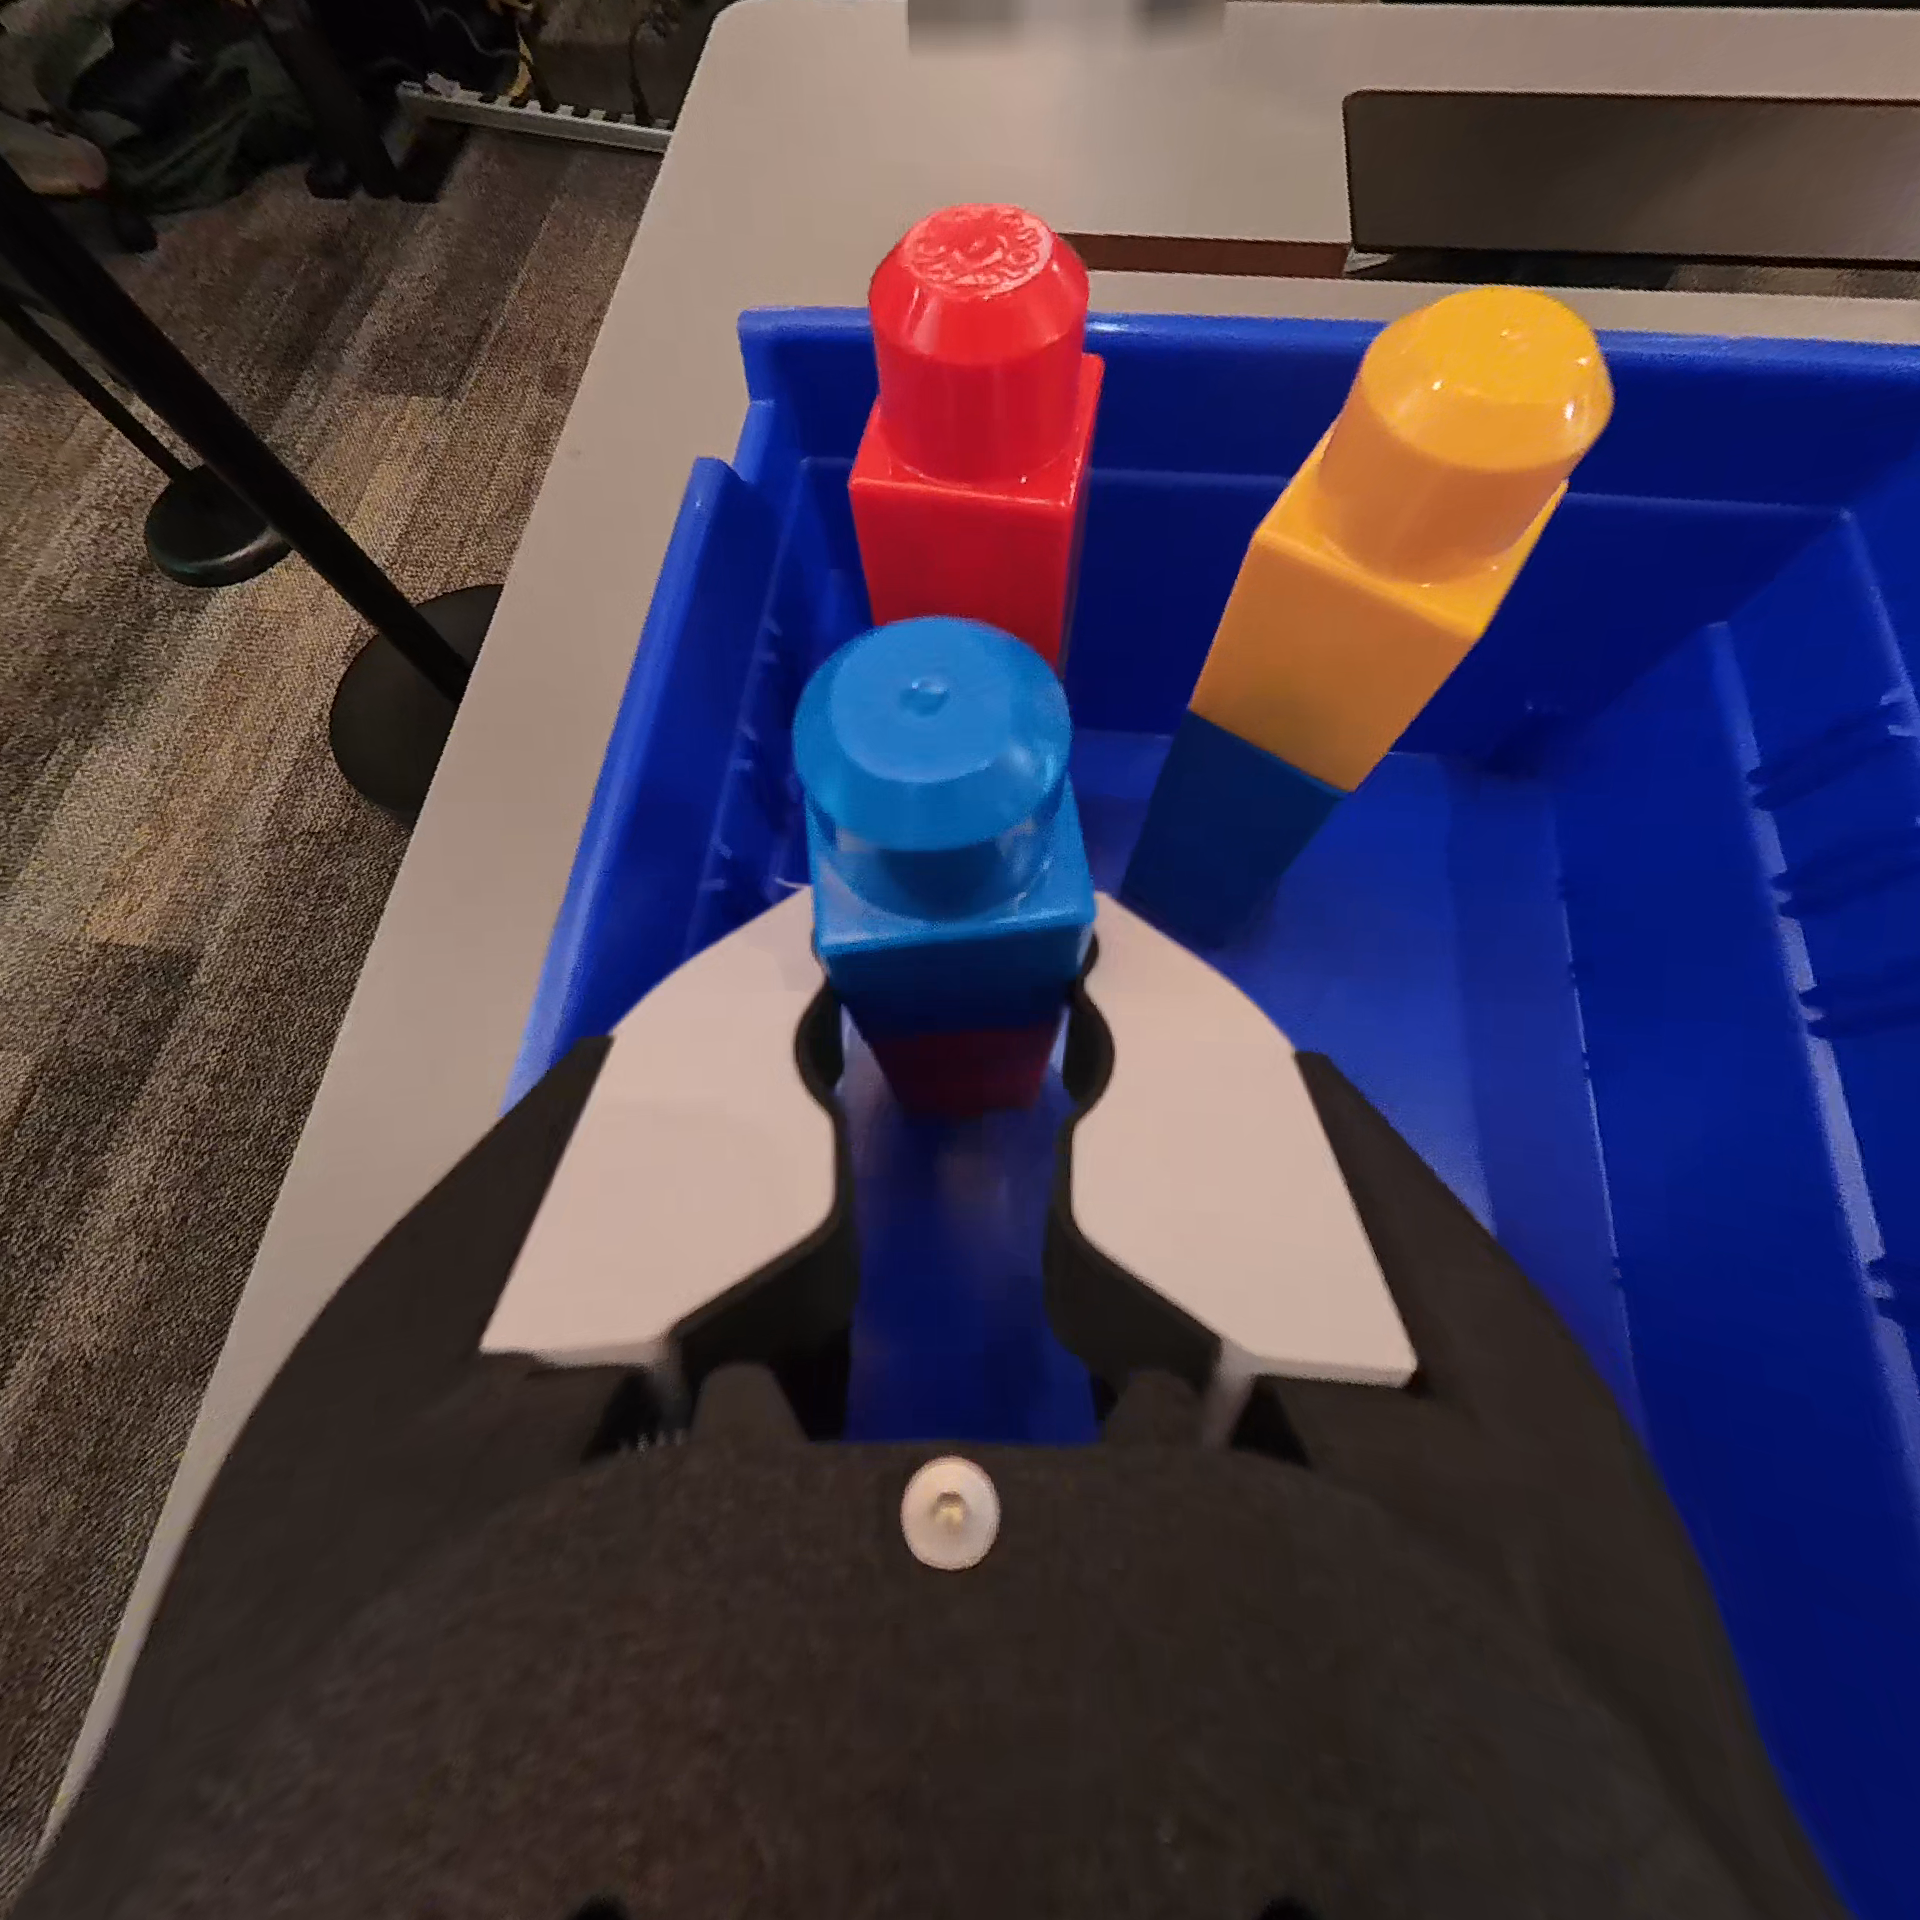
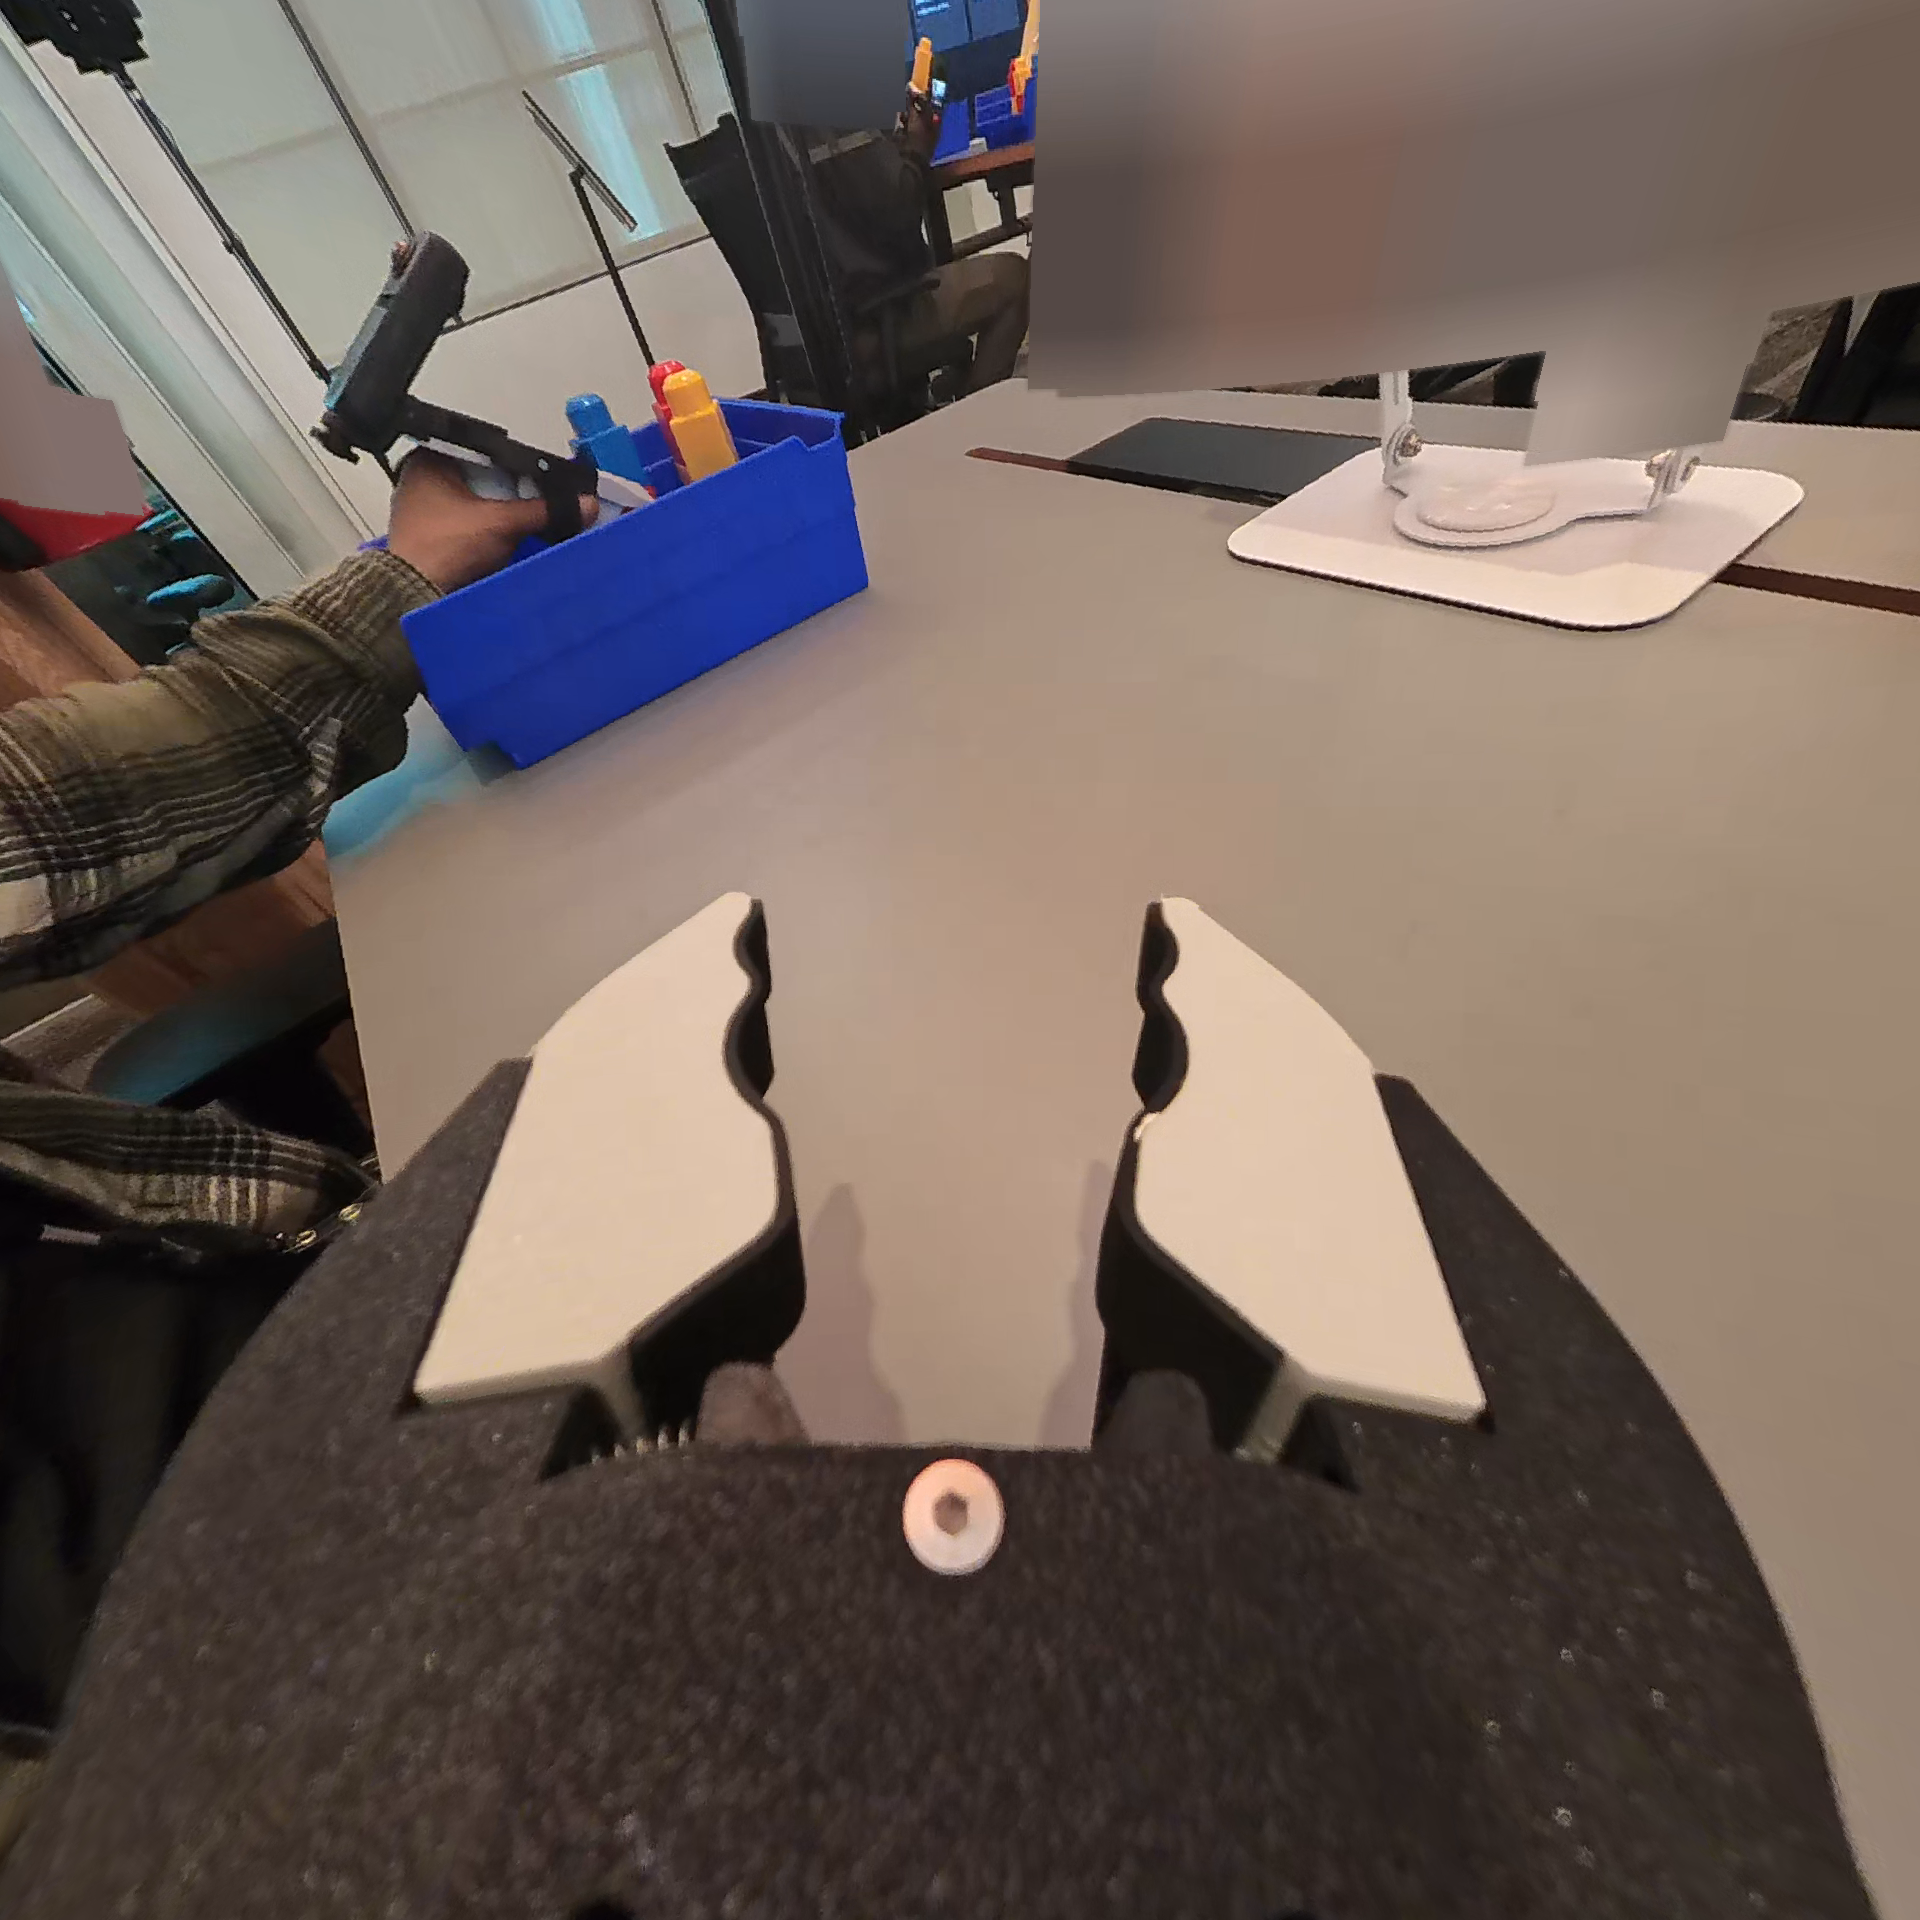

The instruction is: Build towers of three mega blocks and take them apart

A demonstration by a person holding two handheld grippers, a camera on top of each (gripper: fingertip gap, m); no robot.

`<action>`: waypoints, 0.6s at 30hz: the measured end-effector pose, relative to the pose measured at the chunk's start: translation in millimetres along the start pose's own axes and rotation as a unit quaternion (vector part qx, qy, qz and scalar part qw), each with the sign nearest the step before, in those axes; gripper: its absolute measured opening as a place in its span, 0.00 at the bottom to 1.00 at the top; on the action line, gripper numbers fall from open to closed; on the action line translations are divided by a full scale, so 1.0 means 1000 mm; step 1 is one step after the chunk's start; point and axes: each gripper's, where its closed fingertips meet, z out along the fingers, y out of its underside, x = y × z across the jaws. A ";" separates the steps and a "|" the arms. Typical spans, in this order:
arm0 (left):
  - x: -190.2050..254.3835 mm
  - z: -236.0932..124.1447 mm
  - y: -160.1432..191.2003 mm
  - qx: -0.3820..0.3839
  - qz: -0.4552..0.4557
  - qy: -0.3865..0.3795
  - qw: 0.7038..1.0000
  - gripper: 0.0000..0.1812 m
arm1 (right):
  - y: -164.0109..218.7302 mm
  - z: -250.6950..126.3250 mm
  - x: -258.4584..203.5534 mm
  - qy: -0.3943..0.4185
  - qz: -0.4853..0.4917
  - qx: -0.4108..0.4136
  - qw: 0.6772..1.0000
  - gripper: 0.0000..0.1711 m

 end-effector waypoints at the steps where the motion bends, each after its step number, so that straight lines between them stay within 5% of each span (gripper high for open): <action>1: 0.001 0.001 0.000 -0.001 -0.001 0.005 1.000 0.21 | 0.001 0.001 -0.001 -0.004 -0.001 -0.001 1.000 0.39; 11: 0.031 -0.052 -0.047 0.069 0.050 0.106 0.991 0.20 | 0.003 0.009 -0.012 -0.022 0.001 -0.004 1.000 0.37; 18: 0.144 -0.142 -0.094 0.089 0.195 0.261 0.941 0.21 | -0.023 0.012 -0.020 -0.030 -0.019 0.000 0.999 0.37</action>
